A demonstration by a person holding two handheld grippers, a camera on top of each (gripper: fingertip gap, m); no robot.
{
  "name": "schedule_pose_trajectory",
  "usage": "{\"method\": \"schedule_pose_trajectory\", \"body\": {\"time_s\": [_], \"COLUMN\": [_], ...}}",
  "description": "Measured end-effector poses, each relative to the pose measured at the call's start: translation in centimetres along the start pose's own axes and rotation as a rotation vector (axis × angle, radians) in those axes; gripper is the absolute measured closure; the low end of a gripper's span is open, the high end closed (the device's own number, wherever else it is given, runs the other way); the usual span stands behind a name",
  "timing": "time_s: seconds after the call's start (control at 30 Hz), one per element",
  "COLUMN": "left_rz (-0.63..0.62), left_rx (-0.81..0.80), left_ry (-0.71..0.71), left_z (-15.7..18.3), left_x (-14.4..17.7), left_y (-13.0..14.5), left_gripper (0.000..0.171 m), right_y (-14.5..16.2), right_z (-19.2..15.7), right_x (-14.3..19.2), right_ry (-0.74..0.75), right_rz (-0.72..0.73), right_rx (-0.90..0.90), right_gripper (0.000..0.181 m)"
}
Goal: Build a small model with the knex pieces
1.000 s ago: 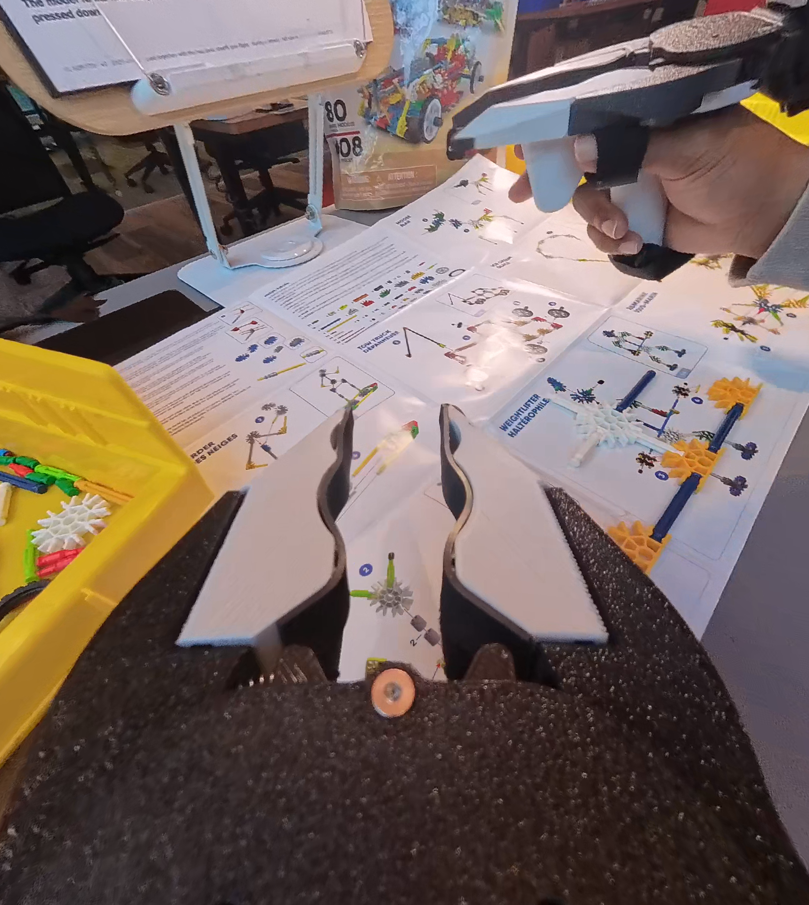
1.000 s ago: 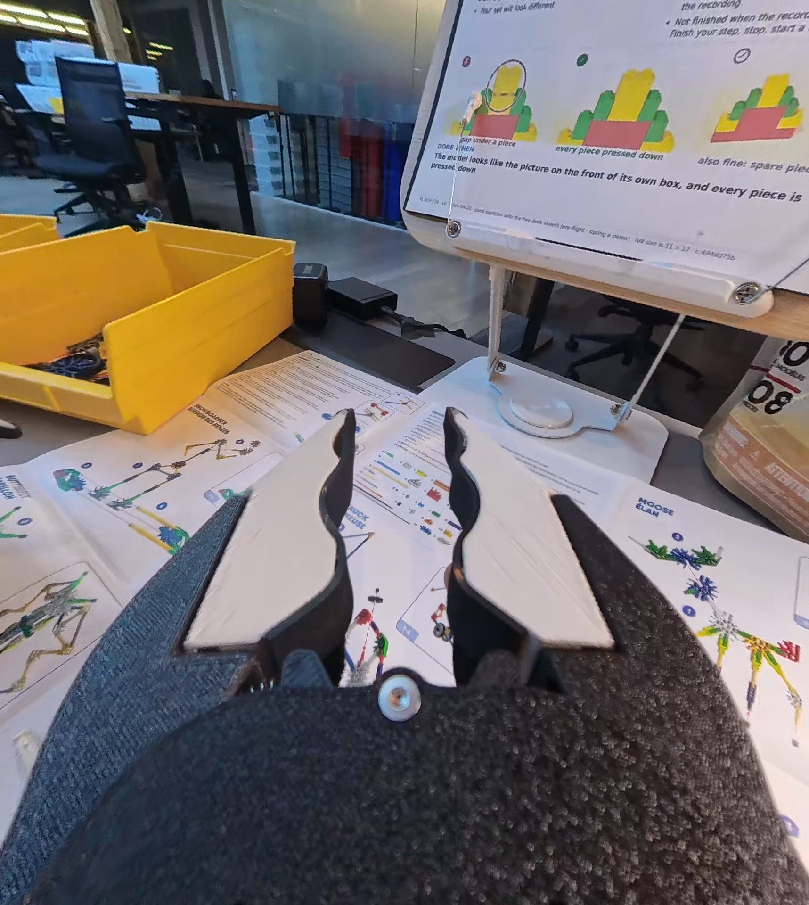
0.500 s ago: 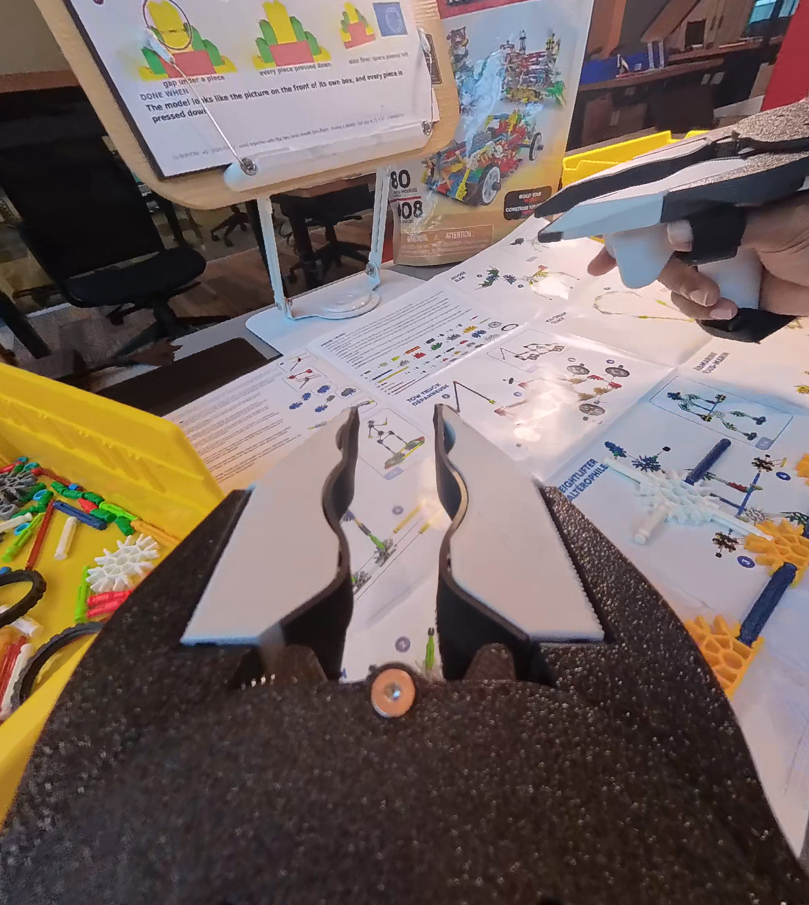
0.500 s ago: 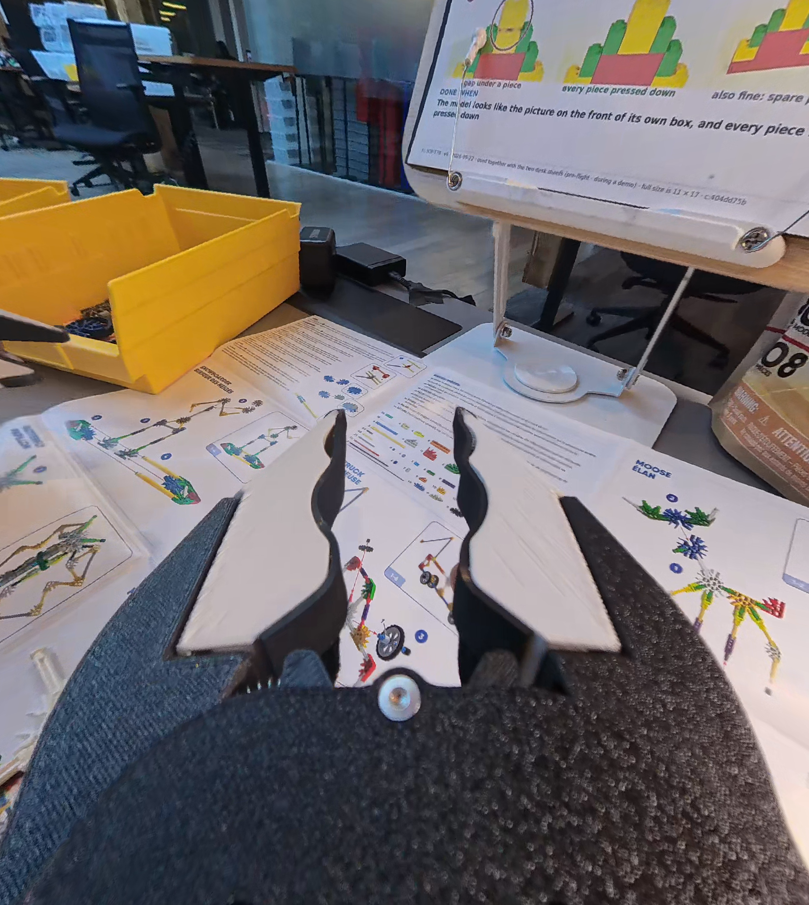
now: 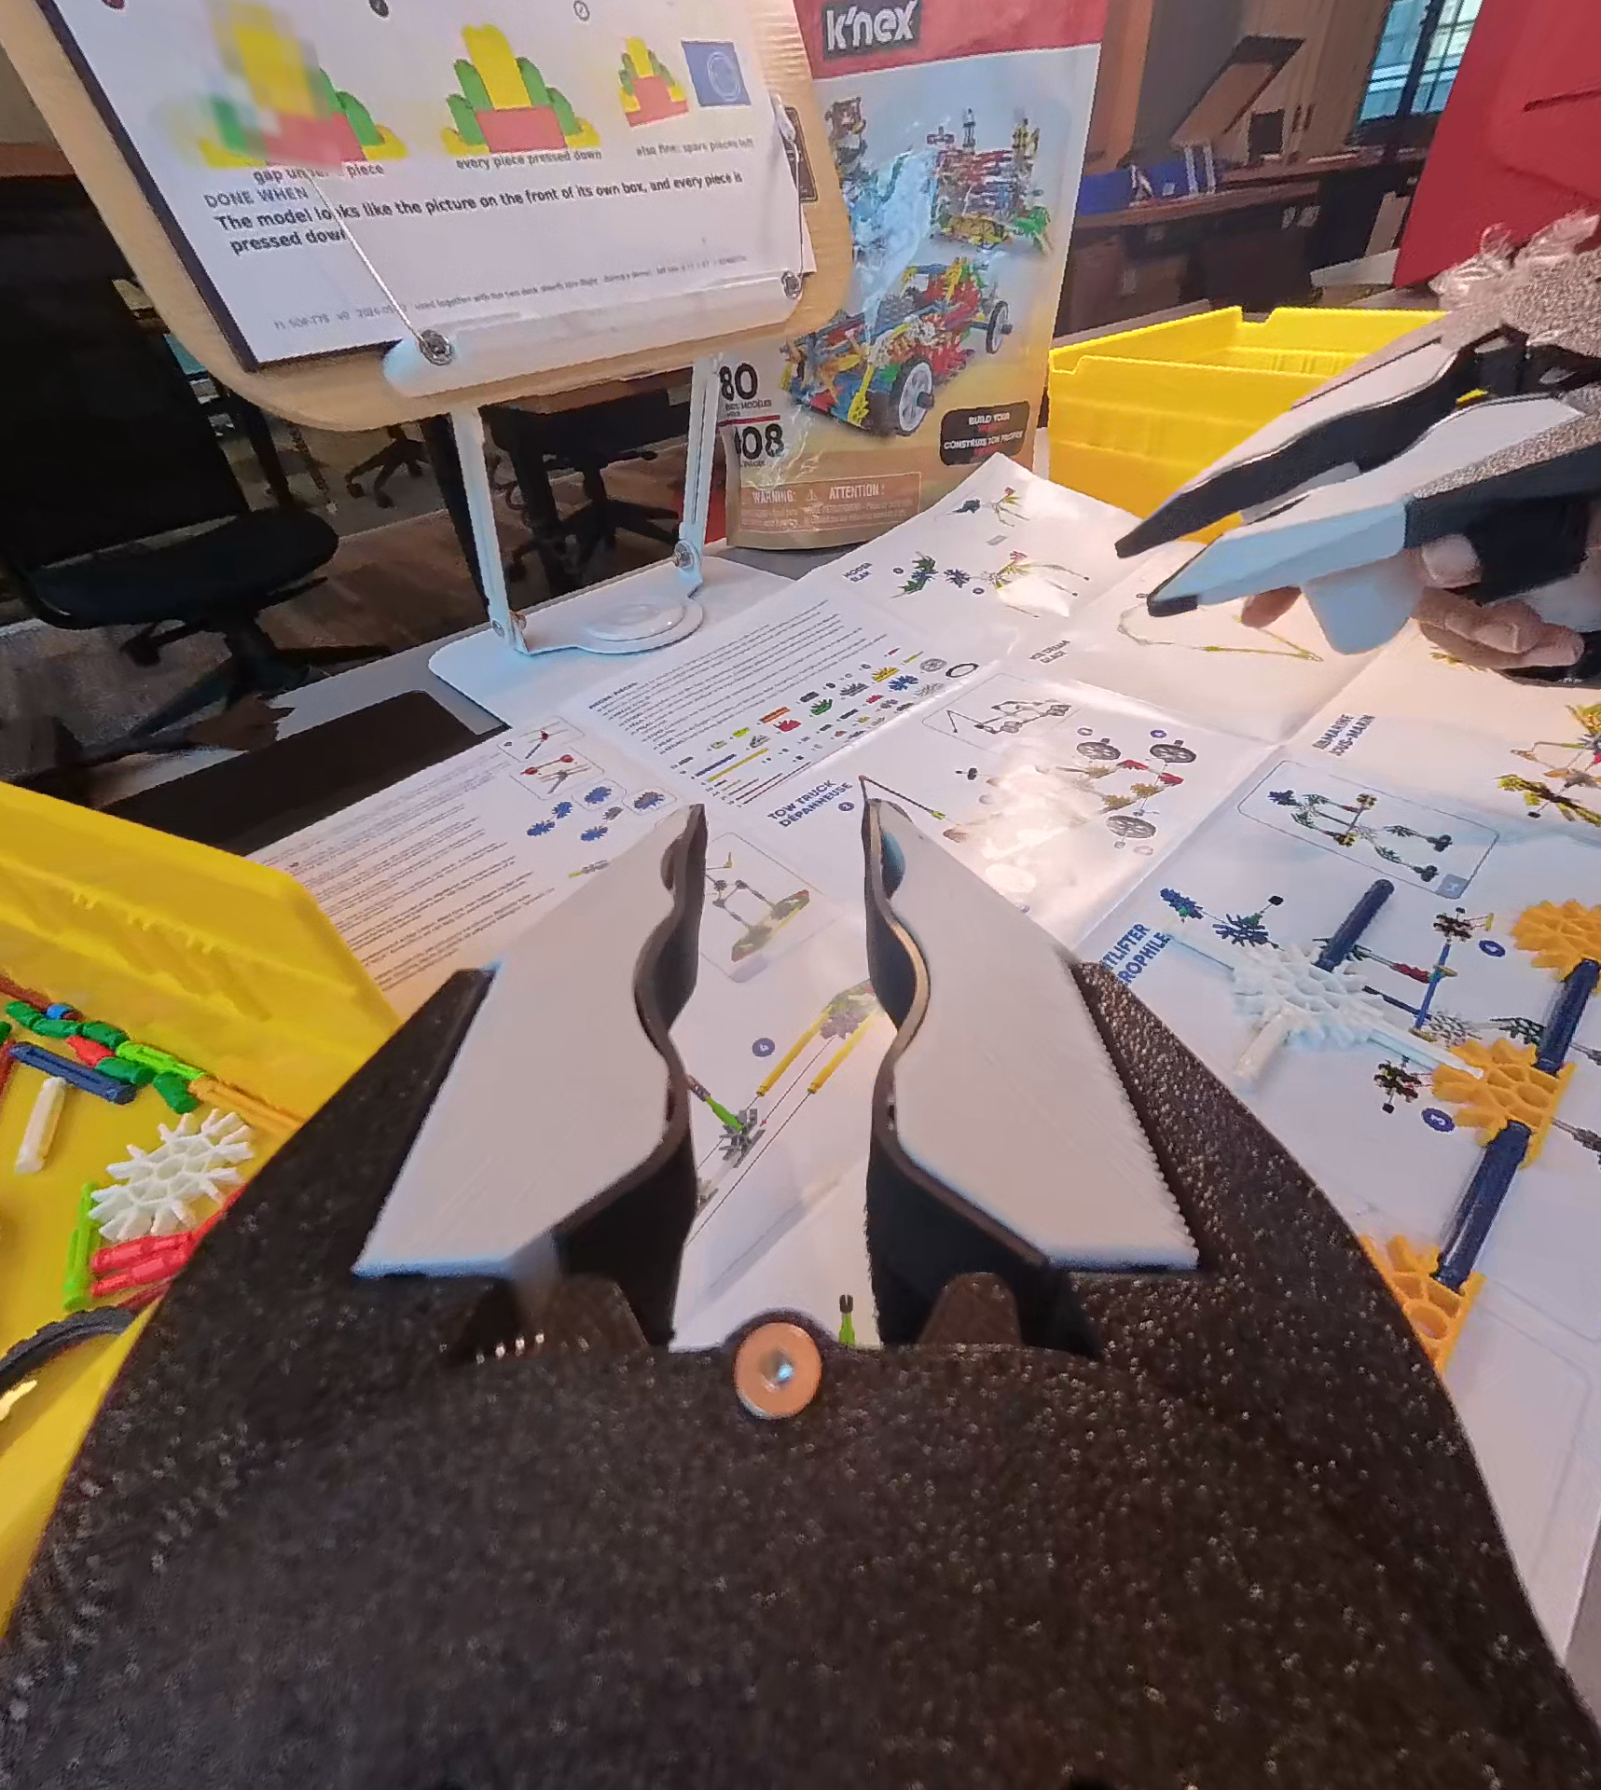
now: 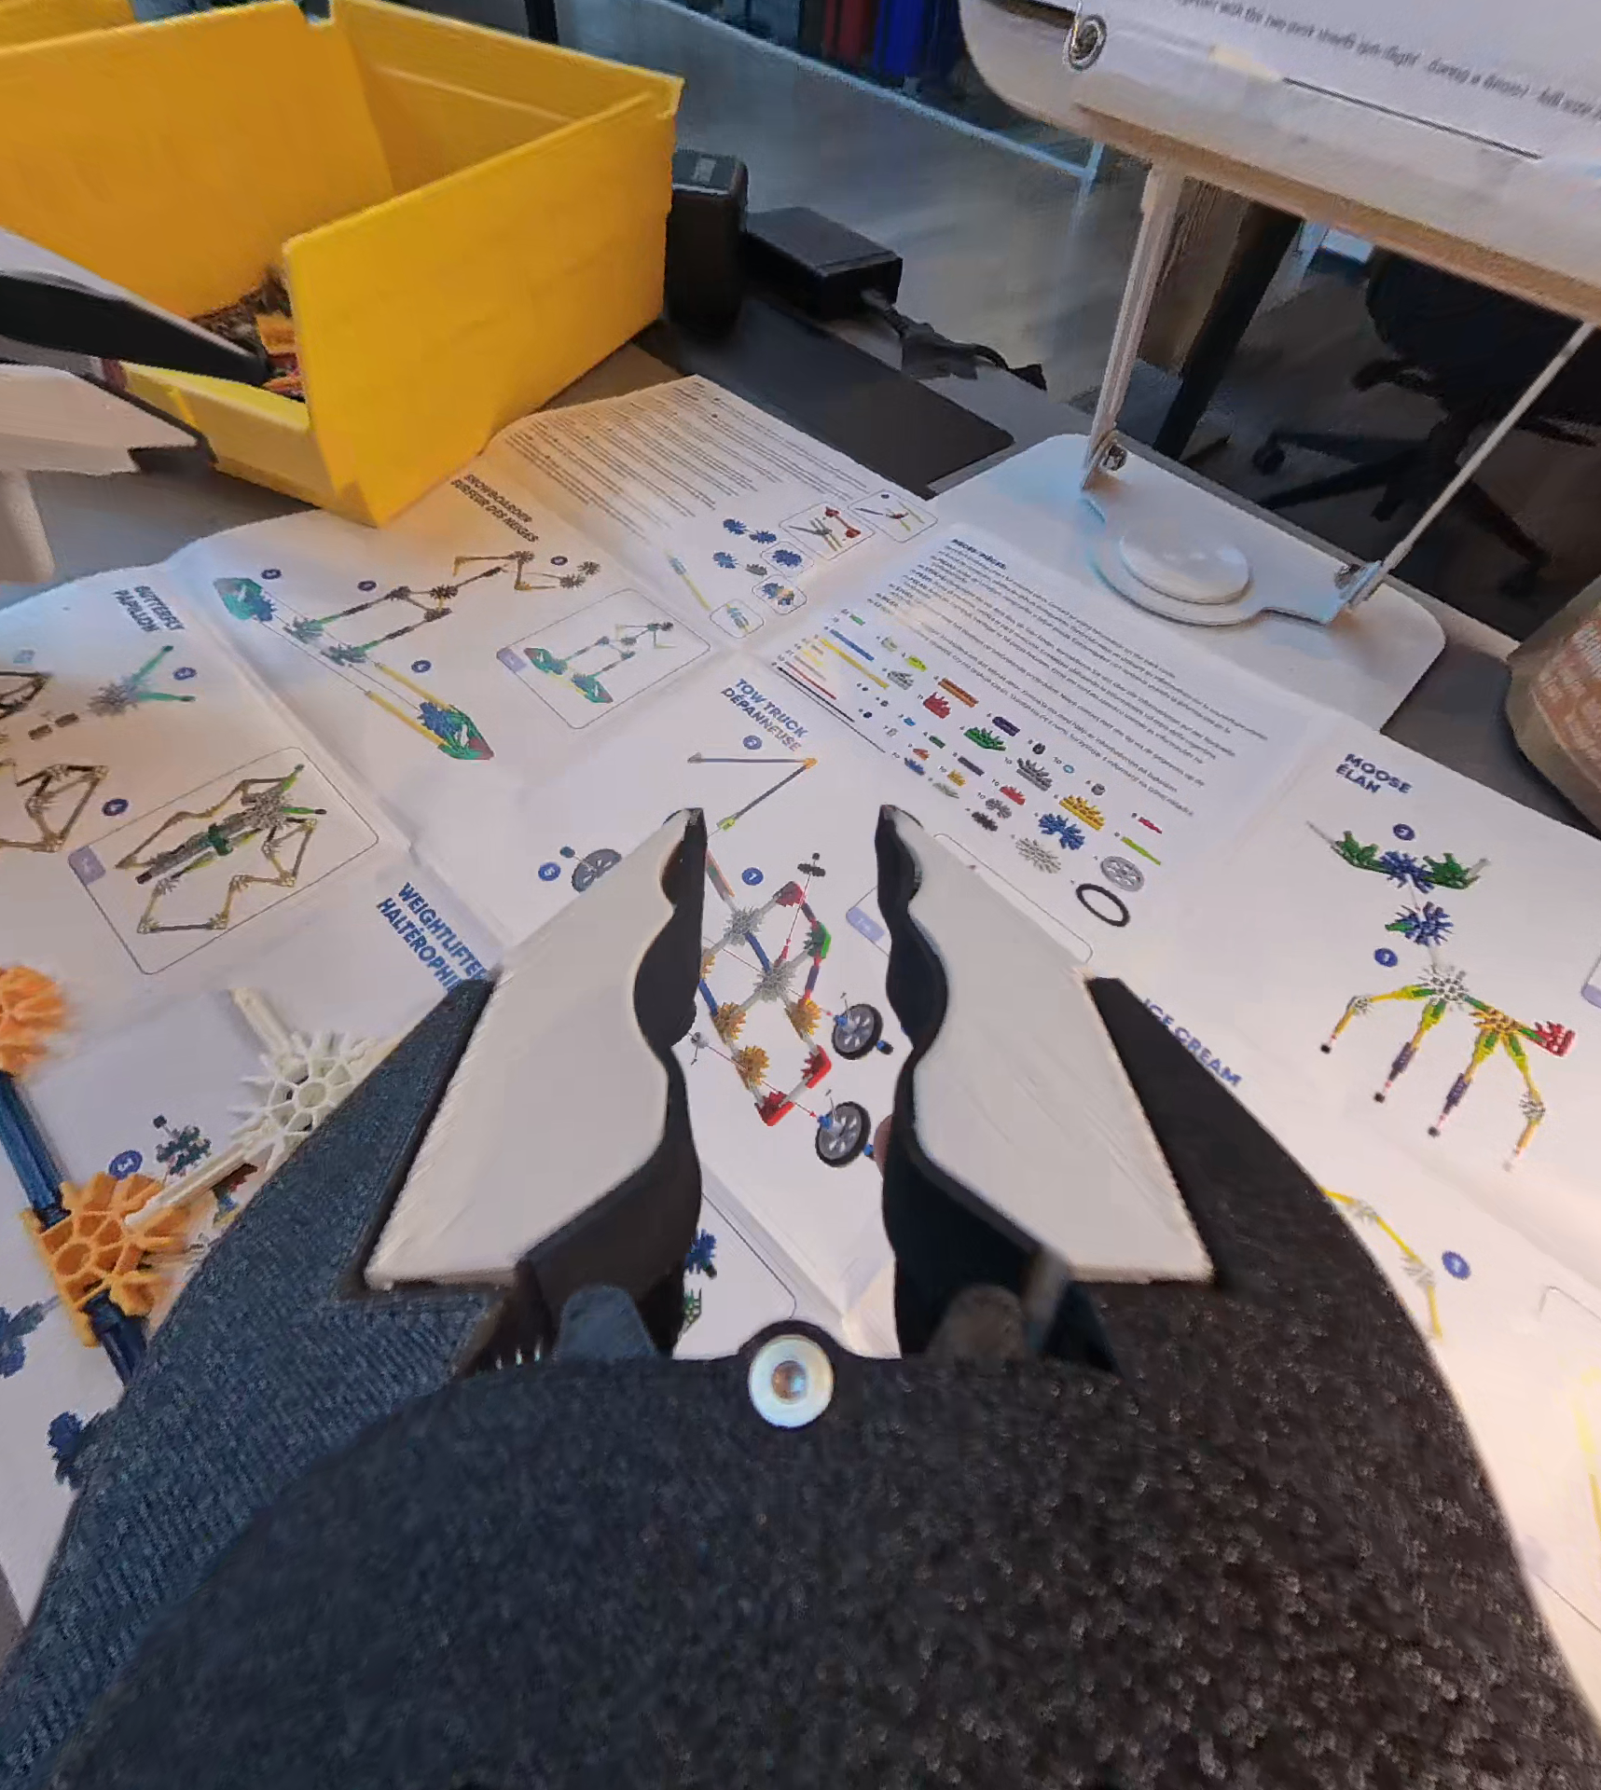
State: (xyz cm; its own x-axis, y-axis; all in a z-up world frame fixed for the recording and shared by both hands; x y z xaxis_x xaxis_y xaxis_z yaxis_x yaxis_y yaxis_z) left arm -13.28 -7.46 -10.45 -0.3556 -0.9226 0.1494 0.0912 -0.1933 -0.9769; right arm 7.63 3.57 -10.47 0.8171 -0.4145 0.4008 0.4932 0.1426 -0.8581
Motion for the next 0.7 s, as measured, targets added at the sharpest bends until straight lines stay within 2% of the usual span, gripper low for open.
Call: {"method": "schedule_pose_trajectory", "body": {"time_s": [0.17, 0.3, 0.43, 0.57, 0.7], "left_rz": [0.001, -0.003, 0.001, -0.008, -0.007], "left_rx": [-0.016, -0.032, -0.038, -0.059, -0.080], "left_ry": [-0.020, -0.036, -0.031, -0.019, -0.018], "left_z": [0.1, -0.1, 0.0, 0.4, 0.6], "left_x": [-1.2, -1.3, -0.8, -0.8, -0.7], "left_y": [-0.7, -0.2, 0.1, 0.3, 0.4], "left_gripper": [0.140, 0.140, 0.142, 0.142, 0.142], "right_y": [0.4, 0.9, 1.5, -0.5, -2.7], "right_z": [-0.1, 0.3, 0.3, 0.8, 2.2], "right_x": [-1.5, -1.4, -1.5, -2.0, -3.0], "right_ry": [0.000, 0.036, 0.025, -0.061, -0.084], "right_rz": [0.086, 0.135, 0.124, 0.128, 0.088], "right_rx": [-0.063, -0.060, -0.072, -0.052, 0.013], "right_gripper": [0.152, 0.153, 0.153, 0.150, 0.150]}}
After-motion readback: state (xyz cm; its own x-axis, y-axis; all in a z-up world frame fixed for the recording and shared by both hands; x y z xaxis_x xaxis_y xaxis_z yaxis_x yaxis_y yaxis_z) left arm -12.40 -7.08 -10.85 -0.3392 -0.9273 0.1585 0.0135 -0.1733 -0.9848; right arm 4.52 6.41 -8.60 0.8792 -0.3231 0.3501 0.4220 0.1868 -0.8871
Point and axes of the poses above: each gripper's, where its closed fingertips meet, x back along the fingers, y out of its underside, z = x × y across the jaws, the point moved 5 cm from there along x, back along the fingers, and after that the axes turned 14 degrees about x, right-handed, at the moved point
